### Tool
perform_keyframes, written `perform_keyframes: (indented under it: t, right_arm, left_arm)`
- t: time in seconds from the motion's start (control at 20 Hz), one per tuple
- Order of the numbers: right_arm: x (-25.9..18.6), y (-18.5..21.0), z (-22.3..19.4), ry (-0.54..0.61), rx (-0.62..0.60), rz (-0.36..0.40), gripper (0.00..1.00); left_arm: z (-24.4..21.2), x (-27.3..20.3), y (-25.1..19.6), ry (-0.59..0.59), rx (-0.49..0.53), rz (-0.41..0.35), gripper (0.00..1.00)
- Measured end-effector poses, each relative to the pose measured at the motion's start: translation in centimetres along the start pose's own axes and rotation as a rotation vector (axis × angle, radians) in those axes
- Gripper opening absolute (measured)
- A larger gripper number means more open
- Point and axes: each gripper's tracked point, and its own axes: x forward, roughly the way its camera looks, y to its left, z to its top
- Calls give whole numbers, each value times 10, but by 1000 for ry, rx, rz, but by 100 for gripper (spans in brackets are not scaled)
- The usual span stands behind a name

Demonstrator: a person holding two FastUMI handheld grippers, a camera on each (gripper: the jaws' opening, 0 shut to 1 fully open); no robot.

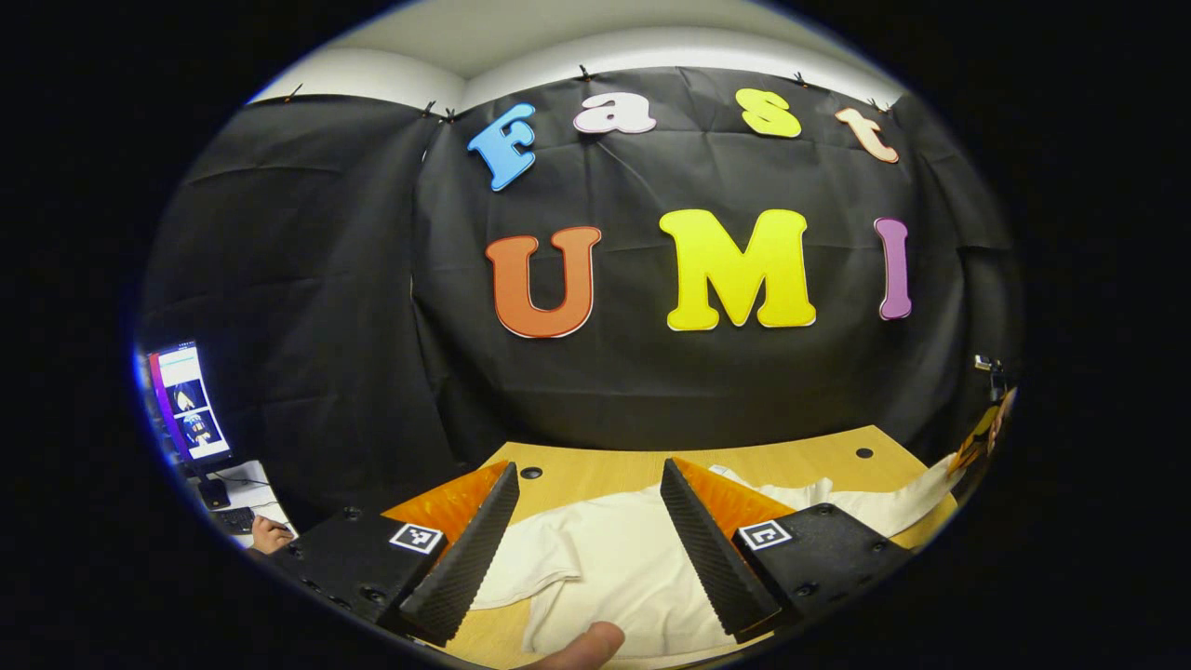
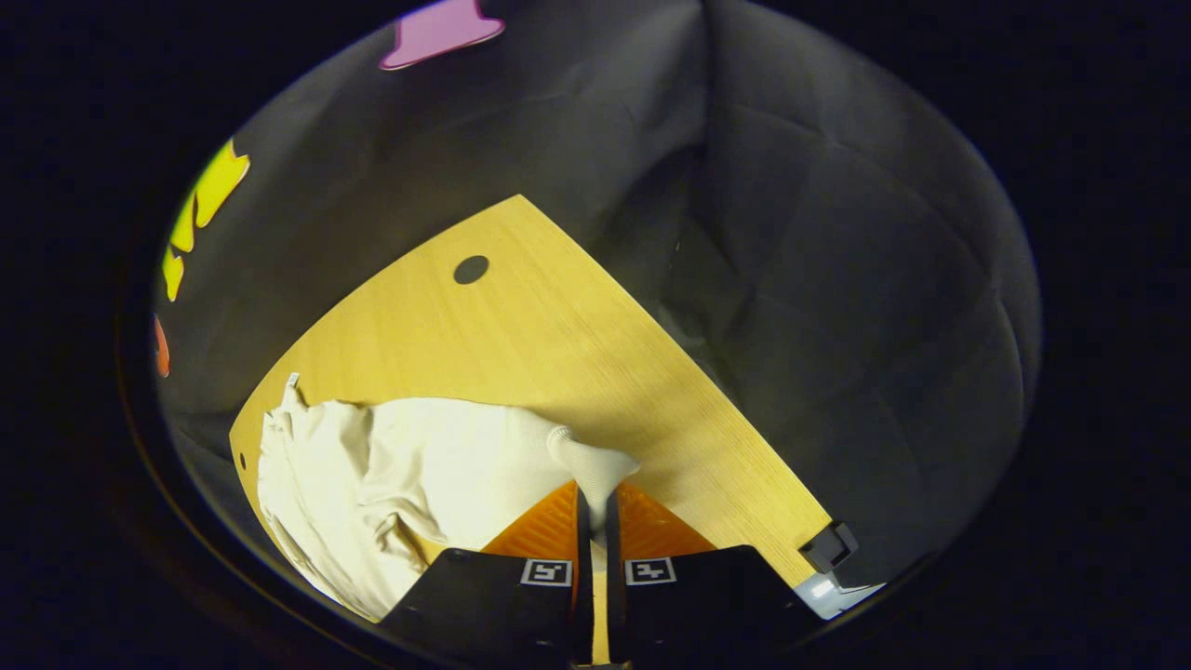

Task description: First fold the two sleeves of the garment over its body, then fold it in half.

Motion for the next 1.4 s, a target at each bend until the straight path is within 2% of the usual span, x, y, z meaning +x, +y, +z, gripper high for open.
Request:
perform_keyframes:
  t: [0.2, 0.35, 0.45, 0.75, 1.05, 1.3, 1.4]
  right_arm:
    - [-49, 77, 9, -47, -115, 80, 6]
    - [-79, 147, 7, -82, -238, 140, 6]
    - [-94, 201, -2, -81, -295, 196, 4]
    - [-131, 332, -47, -64, -469, 314, 6]
    - [-146, 462, -125, -2, -615, 459, 6]
    - [-122, 534, -195, 91, -712, 484, 6]
    - [-99, 549, -216, 126, -752, 462, 6]
  left_arm:
    - [-23, 4, 17, 34, 14, -6, 99]
    - [-29, 1, 27, 18, 69, -8, 99]
    - [-29, 3, 29, 0, 67, -28, 99]
    - [-32, 10, 32, 4, 40, -65, 99]
    - [-45, 16, 50, 36, 2, -71, 99]
    - [-56, 17, 76, 62, -12, -36, 99]
    - [-62, 17, 84, 73, -20, -26, 99]
